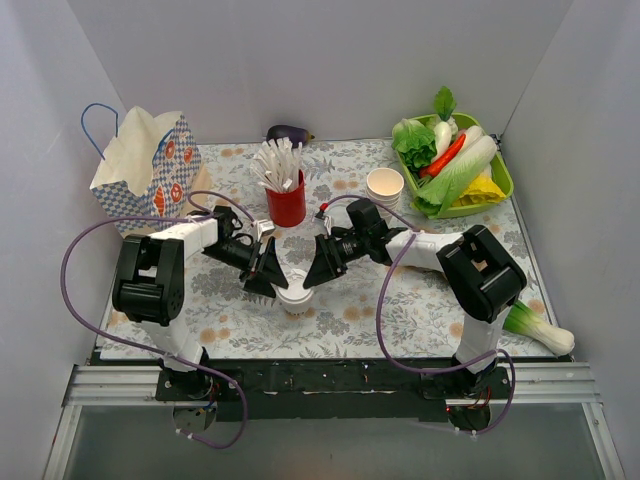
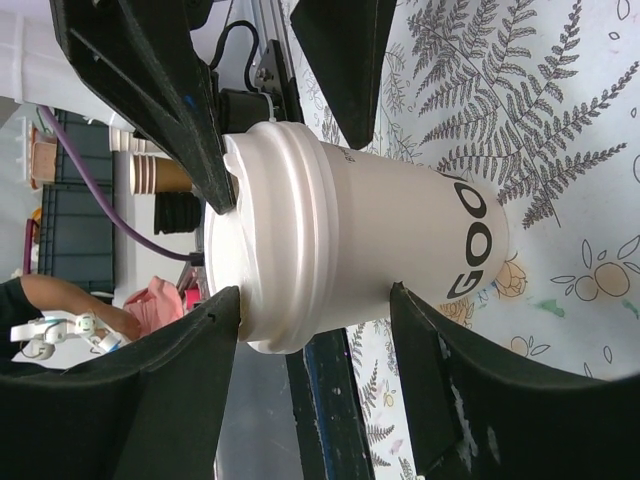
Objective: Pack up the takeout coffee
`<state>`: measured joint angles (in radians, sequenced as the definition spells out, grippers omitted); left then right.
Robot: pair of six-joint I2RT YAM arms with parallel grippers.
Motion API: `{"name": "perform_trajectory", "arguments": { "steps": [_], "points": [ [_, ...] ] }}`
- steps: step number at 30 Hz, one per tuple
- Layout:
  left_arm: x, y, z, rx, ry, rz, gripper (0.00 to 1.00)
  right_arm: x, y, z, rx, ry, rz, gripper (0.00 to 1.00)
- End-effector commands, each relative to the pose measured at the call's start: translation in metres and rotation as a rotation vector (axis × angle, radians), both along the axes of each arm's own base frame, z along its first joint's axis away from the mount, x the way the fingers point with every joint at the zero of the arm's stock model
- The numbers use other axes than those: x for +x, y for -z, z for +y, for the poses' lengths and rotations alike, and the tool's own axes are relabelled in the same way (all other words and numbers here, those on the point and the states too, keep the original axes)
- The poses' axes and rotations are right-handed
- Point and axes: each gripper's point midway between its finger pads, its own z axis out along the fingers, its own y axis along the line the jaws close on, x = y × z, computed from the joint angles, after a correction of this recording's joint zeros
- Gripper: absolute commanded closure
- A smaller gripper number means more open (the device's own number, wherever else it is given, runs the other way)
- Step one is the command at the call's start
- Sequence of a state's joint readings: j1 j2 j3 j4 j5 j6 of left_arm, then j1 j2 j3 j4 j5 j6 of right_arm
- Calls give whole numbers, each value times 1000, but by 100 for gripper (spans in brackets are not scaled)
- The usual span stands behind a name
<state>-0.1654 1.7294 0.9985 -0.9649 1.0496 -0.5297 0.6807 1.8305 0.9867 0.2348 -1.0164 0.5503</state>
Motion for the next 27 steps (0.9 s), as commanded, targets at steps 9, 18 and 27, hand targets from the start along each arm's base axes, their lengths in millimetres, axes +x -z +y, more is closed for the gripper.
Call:
{"name": "perform_trajectory", "arguments": {
  "steps": [9,18,27],
  "points": [
    [11,51,21,191,51,-69,26,11,27,-7,-56,-1,-114,35],
    [11,50,18,234,60,-144,25,9,41,-19,-68,-29,-249,37],
    [8,-16,2,23,115,-356,12,2,8,-13,45,-81,-245,34]
  ]
}}
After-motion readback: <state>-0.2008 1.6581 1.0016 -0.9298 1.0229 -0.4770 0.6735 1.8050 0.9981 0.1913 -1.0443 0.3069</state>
